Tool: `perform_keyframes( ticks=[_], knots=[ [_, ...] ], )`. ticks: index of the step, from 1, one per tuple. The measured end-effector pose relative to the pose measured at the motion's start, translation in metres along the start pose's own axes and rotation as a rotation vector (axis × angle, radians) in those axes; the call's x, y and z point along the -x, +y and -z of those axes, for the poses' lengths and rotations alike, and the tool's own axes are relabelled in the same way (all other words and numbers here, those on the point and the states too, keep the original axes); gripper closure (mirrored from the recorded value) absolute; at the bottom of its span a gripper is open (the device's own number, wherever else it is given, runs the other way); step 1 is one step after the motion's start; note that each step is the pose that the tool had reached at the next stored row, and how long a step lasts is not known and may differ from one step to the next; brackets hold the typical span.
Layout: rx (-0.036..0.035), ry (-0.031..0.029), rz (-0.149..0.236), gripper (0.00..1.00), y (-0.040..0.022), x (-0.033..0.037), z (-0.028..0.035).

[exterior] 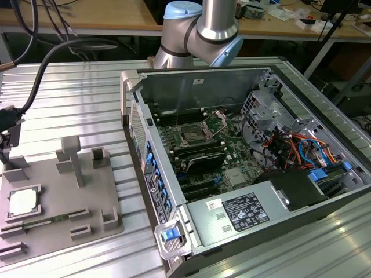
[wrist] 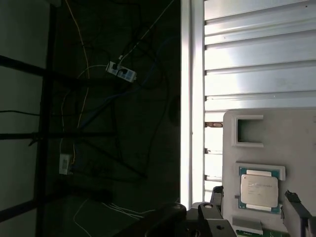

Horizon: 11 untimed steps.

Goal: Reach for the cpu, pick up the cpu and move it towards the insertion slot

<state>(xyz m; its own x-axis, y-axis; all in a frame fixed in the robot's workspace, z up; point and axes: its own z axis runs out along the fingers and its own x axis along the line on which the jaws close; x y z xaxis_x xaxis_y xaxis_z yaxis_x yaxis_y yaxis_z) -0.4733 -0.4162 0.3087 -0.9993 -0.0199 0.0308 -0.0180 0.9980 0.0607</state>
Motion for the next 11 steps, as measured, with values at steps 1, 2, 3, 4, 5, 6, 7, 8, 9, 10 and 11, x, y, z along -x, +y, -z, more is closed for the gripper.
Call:
perform_keyframes(
  ticks=[1, 2, 3, 4, 5, 6, 7, 8, 9, 10, 11],
  knots=[
    [0.0018, 0.0, 0.0, 0.45, -0.0001, 0.0, -0.0017],
    [0.0047, 0.0001, 0.0, 0.45, -0.0021, 0.0001, -0.0042],
    [0.0053, 0.0, 0.0, 0.45, -0.0065, 0.0001, -0.0074],
    [0.0054, 0.0, 0.0, 0.45, -0.0088, 0.0001, -0.0089],
    [0.0054, 0.0, 0.0, 0.45, -0.0107, 0.0001, -0.0106],
    [0.0055, -0.0001, 0.0, 0.45, -0.0135, 0.0002, -0.0146],
    [0.0055, 0.0, 0.0, 0.45, -0.0142, 0.0002, -0.0164],
    [0.0054, -0.0001, 0.0, 0.45, -0.0146, 0.0002, -0.0182],
    [0.0054, -0.0001, 0.0, 0.45, -0.015, 0.0003, -0.0207],
    [0.0054, 0.0001, 0.0, 0.45, -0.0153, 0.0004, -0.0225],
    [0.0053, 0.0001, 0.0, 0.45, -0.0157, 0.0005, -0.0244]
  ],
)
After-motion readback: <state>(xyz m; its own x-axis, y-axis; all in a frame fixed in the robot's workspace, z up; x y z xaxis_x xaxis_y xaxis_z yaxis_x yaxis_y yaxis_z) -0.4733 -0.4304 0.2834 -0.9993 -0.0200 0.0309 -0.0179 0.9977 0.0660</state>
